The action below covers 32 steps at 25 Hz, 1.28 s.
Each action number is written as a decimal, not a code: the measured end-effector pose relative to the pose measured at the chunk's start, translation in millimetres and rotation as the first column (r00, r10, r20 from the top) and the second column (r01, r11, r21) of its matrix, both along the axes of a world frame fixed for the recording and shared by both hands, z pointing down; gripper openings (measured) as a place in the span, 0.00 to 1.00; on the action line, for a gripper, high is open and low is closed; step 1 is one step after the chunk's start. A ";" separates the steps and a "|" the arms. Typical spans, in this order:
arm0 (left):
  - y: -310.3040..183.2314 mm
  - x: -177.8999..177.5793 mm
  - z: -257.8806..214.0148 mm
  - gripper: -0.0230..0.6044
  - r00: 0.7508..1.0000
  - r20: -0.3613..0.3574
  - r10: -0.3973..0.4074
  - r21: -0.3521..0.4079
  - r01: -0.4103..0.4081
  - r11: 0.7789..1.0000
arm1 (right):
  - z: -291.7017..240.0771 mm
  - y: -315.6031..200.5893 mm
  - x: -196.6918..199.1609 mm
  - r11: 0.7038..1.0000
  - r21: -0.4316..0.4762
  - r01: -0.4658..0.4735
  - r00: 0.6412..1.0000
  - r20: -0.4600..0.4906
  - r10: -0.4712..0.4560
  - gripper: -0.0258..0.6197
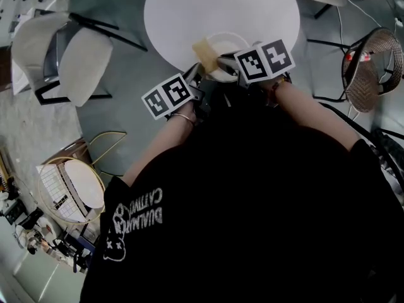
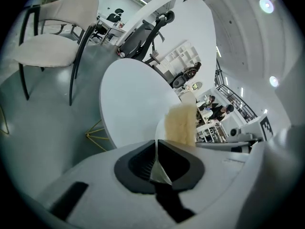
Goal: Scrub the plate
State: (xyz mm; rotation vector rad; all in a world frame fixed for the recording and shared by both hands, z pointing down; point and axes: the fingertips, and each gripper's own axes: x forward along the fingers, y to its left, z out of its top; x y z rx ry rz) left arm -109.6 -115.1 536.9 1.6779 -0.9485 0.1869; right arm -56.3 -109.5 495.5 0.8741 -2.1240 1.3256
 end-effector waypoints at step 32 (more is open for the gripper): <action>12.0 -10.5 4.0 0.04 0.996 0.062 0.071 0.012 -0.072 0.997 | 36.2 17.3 57.9 0.995 -0.039 -0.091 0.965 -0.252 0.078 0.11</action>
